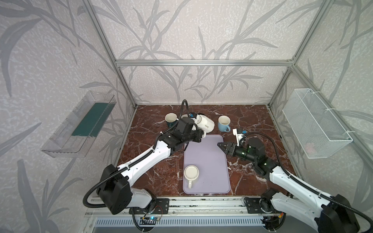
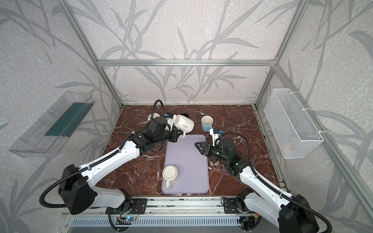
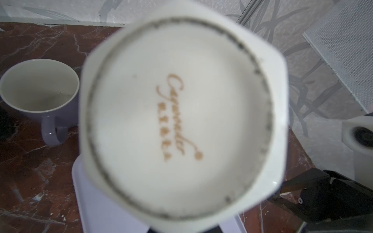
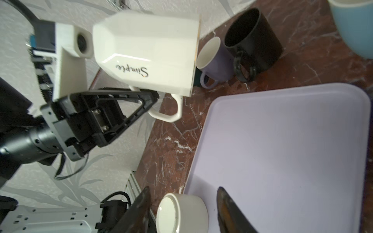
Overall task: Turn the mug right side up
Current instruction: Place the mug at the top-center of the table.
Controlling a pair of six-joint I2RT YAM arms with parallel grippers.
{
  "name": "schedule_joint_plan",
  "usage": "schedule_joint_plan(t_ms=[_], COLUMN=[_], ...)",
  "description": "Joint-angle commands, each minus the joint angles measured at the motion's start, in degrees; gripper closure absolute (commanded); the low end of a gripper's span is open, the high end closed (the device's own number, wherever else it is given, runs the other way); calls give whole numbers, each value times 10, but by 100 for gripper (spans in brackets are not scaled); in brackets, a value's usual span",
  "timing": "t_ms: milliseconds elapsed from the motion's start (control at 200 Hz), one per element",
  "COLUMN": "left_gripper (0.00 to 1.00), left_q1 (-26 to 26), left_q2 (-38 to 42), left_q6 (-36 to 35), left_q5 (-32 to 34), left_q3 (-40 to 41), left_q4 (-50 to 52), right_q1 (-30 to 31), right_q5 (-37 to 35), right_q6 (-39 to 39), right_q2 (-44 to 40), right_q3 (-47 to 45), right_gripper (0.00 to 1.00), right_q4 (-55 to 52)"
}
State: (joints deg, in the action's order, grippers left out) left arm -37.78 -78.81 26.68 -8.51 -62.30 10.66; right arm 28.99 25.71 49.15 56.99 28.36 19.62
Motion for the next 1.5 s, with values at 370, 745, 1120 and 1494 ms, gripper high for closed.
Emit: schedule_joint_plan(t_ms=[370,745,1120,1494], left_gripper=[100,100,100,100], left_q1=[8,10,10,12], left_q2=[23,29,41,23], left_q6=[135,180,202,223], left_q5=[-100,-173,-199,-224], left_q3=[6,12,24,26], left_q4=[-257,-323,-354,-393], right_q1=[-50,-67,-86,-85], right_q5=[88,127,151,170], right_q6=[98,141,201,240], right_q2=[88,149,194,218], right_q3=[31,68,72,82], right_gripper=[42,42,52,62], right_q4=[259,342,453,524])
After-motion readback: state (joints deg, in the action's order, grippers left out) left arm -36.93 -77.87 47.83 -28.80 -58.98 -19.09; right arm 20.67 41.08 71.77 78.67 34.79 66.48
